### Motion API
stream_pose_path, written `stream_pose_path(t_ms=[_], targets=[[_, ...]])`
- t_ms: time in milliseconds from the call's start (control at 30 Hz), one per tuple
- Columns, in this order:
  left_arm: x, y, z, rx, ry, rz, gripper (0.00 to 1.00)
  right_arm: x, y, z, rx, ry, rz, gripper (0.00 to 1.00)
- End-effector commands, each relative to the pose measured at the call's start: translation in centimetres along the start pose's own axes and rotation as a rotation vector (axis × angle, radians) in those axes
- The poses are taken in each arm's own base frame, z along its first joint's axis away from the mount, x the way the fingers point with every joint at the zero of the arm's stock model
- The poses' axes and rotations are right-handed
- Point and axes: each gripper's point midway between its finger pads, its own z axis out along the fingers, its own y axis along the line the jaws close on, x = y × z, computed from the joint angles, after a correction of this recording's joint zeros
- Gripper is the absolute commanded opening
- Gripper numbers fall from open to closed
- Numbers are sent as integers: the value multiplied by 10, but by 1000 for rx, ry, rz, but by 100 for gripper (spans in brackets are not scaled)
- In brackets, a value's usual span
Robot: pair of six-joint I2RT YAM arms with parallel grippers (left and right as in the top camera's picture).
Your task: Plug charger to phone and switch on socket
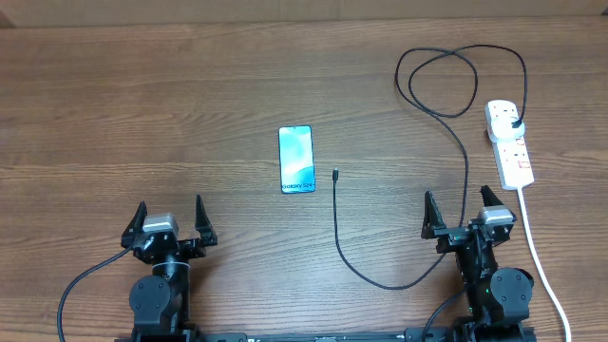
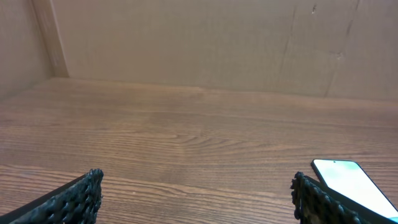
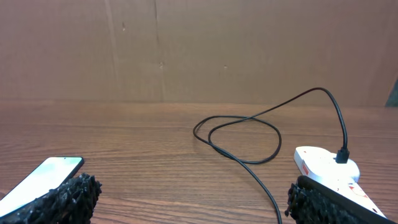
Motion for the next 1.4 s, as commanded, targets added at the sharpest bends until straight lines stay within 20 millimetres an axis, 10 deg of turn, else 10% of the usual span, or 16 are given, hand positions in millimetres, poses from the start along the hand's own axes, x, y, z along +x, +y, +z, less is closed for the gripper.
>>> stream_pose_path(t_ms=[0,667,1000,1167,1367], targets=[[-1,4,0,-20,-8,-4,100,1,-2,0,12,-6,-2,100],[-3,9,0,-49,-16,29,100,1,-2,0,12,-6,-2,100],[-8,-62,-12,376,-20,-59,100,1,-2,0,12,-6,-2,100],[-54,-109,-47,708,-174,-117,100,1,-2,0,12,-6,-2,100],[-145,-104,-90,728,-580,-78,100,1,-2,0,12,-6,-2,100]])
